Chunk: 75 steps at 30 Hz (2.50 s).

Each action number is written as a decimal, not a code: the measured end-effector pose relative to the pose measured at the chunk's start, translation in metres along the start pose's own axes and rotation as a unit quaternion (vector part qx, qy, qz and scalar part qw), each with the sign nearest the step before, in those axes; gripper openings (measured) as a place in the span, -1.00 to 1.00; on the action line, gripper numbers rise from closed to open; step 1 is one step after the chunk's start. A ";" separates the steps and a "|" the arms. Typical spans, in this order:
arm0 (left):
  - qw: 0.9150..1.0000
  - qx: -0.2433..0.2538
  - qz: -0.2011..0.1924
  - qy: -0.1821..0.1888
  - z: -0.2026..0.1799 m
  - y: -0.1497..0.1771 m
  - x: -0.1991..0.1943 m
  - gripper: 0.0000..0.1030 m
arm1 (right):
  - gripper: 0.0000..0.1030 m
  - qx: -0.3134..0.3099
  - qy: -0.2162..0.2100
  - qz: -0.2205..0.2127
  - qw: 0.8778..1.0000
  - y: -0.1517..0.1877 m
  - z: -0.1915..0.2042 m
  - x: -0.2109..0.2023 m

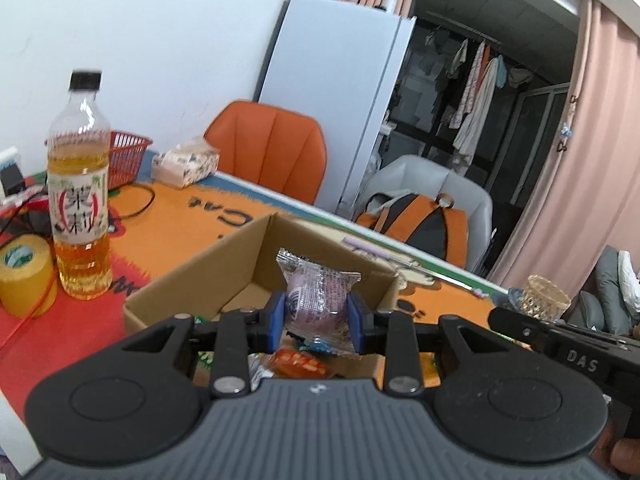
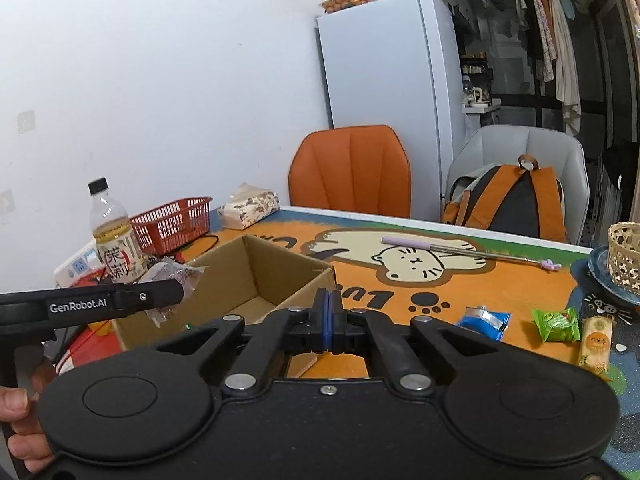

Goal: Organize snacks

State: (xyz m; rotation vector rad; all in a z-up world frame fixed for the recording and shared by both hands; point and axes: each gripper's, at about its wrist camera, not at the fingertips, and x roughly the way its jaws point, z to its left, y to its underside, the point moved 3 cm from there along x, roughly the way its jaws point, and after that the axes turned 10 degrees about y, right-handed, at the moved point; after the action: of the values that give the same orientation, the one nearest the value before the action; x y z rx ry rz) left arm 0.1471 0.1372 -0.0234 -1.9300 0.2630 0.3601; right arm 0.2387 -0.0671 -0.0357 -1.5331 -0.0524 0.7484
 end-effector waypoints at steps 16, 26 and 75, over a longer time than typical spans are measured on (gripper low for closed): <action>1.000 -0.006 0.005 -0.021 0.013 0.008 -0.018 -0.06 | 0.02 0.032 0.025 0.124 0.991 0.056 -0.017 -0.009; 1.000 -0.012 -0.007 -0.019 0.013 0.017 -0.036 0.21 | 0.05 0.036 0.024 0.169 0.985 0.079 -0.012 -0.017; 0.999 -0.038 -0.014 -0.017 0.049 0.017 -0.045 0.44 | -0.40 0.014 -0.011 0.030 0.999 -0.030 0.050 0.012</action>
State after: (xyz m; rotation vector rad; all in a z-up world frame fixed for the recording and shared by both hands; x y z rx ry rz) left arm 0.0926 0.1767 -0.0388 -1.9980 0.2009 0.3890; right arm 0.2362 -0.0142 -0.0092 -1.5062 -0.0120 0.8114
